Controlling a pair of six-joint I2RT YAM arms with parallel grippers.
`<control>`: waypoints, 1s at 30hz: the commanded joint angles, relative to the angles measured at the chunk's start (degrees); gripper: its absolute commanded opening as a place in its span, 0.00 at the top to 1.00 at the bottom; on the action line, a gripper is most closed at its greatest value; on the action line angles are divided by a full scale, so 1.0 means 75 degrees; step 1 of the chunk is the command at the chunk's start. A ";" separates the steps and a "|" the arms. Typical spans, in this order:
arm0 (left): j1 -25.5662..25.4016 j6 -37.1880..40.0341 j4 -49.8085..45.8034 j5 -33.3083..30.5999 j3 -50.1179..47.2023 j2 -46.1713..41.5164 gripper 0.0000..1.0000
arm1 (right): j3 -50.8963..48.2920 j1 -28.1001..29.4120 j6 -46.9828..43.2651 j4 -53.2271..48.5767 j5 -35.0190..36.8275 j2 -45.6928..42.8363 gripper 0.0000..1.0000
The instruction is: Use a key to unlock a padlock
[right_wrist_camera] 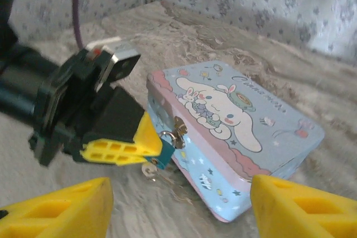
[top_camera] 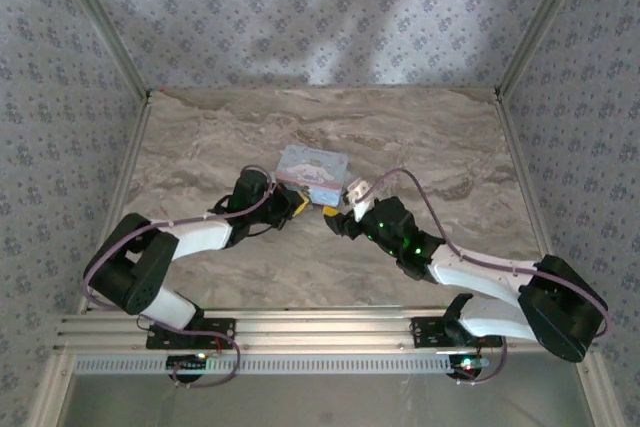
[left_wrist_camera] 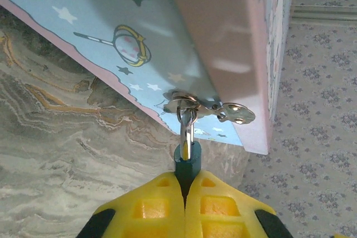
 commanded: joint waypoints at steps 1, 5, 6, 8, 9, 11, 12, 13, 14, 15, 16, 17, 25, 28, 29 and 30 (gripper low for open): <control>-0.0098 -0.0141 -0.0028 -0.0044 0.0022 -0.0290 1.00 | -0.0306 0.0147 -0.2854 0.0021 -0.0068 -0.0034 0.32; -0.0151 -0.0237 -0.0028 -0.0031 0.0049 -0.0284 1.00 | -0.0250 0.0314 -0.3708 -0.0009 0.0095 0.0215 0.31; -0.0171 -0.0267 -0.0016 -0.0034 0.0063 -0.0291 1.00 | -0.0236 0.0359 -0.3847 0.0065 0.0212 0.0336 0.32; -0.0185 -0.0296 -0.0013 -0.0045 0.0071 -0.0285 1.00 | -0.0202 0.0462 -0.4047 0.0269 0.0422 0.0600 0.32; -0.0198 -0.0308 -0.0027 -0.0065 0.0081 -0.0276 1.00 | -0.0173 0.0506 -0.4119 0.0384 0.0497 0.0763 0.32; -0.0224 -0.0308 -0.0045 -0.0056 0.0107 -0.0269 1.00 | -0.0110 0.0580 -0.4165 0.0589 0.0590 0.1090 0.32; -0.0233 -0.0306 -0.0051 -0.0054 0.0119 -0.0251 1.00 | -0.0070 0.0615 -0.4160 0.0717 0.0620 0.1276 0.33; -0.0244 -0.0314 -0.0051 -0.0057 0.0130 -0.0235 1.00 | -0.0027 0.0645 -0.4145 0.0838 0.0626 0.1437 0.34; -0.0256 -0.0320 -0.0051 -0.0058 0.0136 -0.0223 1.00 | 0.0029 0.0677 -0.4127 0.0983 0.0662 0.1628 0.35; -0.0256 -0.0329 -0.0062 -0.0057 0.0153 -0.0208 1.00 | 0.0098 0.0708 -0.4111 0.1120 0.0723 0.1813 0.36; -0.0267 -0.0329 -0.0069 -0.0057 0.0154 -0.0198 1.00 | 0.0151 0.0740 -0.4098 0.1237 0.0763 0.1968 0.37; -0.0268 -0.0332 -0.0074 -0.0048 0.0166 -0.0181 1.00 | 0.0219 0.0767 -0.4095 0.1344 0.0807 0.2123 0.39; -0.0292 -0.0331 -0.0108 -0.0035 0.0213 -0.0130 1.00 | 0.0561 0.0853 -0.4044 0.1811 0.1021 0.2950 0.51; -0.0292 -0.0338 -0.0098 -0.0016 0.0212 -0.0114 1.00 | 0.0674 0.0871 -0.4045 0.1799 0.1059 0.3102 0.56; -0.0288 -0.0343 -0.0092 -0.0009 0.0214 -0.0099 1.00 | 0.0691 0.0863 -0.4042 0.1816 0.1072 0.3141 0.58; -0.0297 -0.0332 -0.0093 -0.0010 0.0214 -0.0097 1.00 | 0.0709 0.0859 -0.4039 0.1854 0.1092 0.3166 0.60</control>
